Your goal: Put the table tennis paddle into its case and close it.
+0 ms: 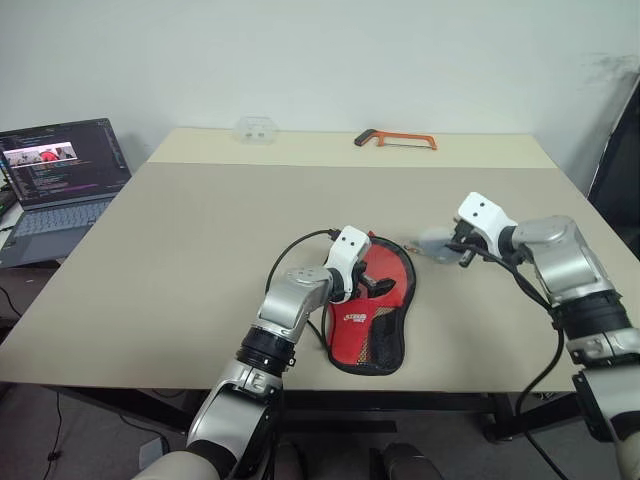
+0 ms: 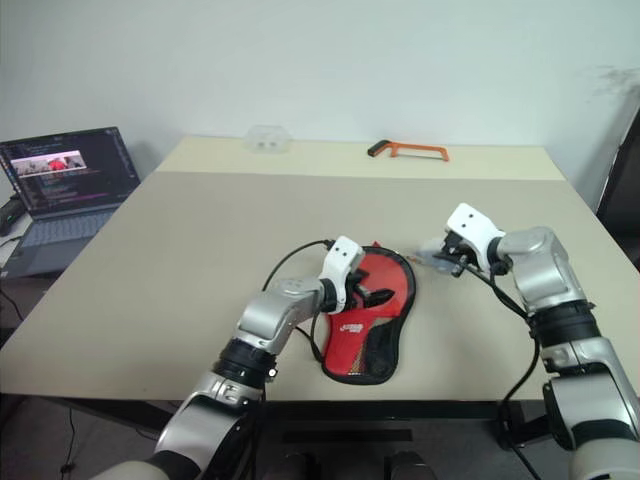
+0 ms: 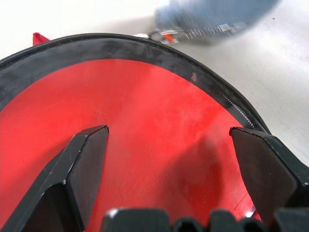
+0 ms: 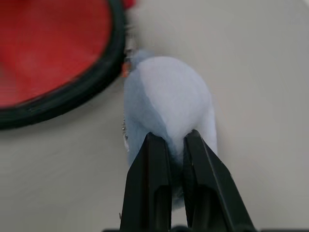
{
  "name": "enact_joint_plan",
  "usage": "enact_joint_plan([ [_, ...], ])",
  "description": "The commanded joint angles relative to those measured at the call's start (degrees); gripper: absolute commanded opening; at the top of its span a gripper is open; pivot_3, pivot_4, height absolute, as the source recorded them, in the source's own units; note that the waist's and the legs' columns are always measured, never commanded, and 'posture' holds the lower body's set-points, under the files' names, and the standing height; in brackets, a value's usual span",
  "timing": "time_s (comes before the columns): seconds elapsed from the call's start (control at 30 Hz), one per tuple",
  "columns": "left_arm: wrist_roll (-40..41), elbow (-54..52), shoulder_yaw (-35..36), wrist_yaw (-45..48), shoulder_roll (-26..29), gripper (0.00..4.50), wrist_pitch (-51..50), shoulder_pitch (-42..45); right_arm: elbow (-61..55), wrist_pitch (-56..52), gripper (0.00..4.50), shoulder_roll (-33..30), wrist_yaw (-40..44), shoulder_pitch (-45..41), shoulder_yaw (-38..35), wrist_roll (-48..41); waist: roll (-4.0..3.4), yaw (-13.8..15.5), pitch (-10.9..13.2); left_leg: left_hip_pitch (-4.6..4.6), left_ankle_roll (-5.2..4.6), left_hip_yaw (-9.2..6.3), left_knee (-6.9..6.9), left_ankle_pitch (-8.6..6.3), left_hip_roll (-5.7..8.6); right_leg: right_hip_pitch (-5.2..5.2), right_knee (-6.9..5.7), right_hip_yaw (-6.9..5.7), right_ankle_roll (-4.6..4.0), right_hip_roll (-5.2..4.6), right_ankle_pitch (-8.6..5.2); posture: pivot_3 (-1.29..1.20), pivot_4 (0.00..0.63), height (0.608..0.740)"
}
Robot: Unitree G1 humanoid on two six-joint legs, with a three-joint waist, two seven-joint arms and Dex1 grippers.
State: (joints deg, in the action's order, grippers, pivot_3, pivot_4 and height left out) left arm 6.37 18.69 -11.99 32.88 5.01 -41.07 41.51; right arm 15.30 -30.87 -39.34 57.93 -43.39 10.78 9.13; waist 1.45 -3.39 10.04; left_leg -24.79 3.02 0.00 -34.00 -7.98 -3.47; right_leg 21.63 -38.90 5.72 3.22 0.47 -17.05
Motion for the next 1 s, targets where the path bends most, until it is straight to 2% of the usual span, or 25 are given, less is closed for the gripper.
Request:
enact_joint_plan([
  [0.03,-0.89,5.31,-1.46,0.22,0.36,4.39,-1.87,-1.97,-8.27,-0.30,0.00,-4.80,6.32,3.42,0.69,-2.47,0.00,0.23,0.00,-0.01,0.00,0.01,0.00,0.00,0.00,0.01,0.02,0.00,-0.02,-0.01,-0.02,0.00,0.150,0.740],
  [0.63,-1.19,6.29,-2.25,1.22,0.18,4.39,-1.48,-1.34,-28.97,-0.24,0.00,-16.80,22.47,16.66,1.78,-16.05,0.05,0.53,-0.01,-0.01,0.09,-0.02,0.03,-0.06,0.04,-0.03,0.10,-0.08,-0.34,-0.08,-0.36,0.00,0.150,0.740],
  [1.0,-1.51,7.30,-2.92,1.76,0.05,4.39,-1.25,-0.69,-43.02,0.33,0.00,-17.83,26.79,25.31,1.93,-26.63,0.18,0.50,-0.07,0.01,0.16,-0.08,0.00,-0.11,0.05,0.06,0.19,-0.13,-0.37,-0.10,-0.41,0.00,0.150,0.740],
])
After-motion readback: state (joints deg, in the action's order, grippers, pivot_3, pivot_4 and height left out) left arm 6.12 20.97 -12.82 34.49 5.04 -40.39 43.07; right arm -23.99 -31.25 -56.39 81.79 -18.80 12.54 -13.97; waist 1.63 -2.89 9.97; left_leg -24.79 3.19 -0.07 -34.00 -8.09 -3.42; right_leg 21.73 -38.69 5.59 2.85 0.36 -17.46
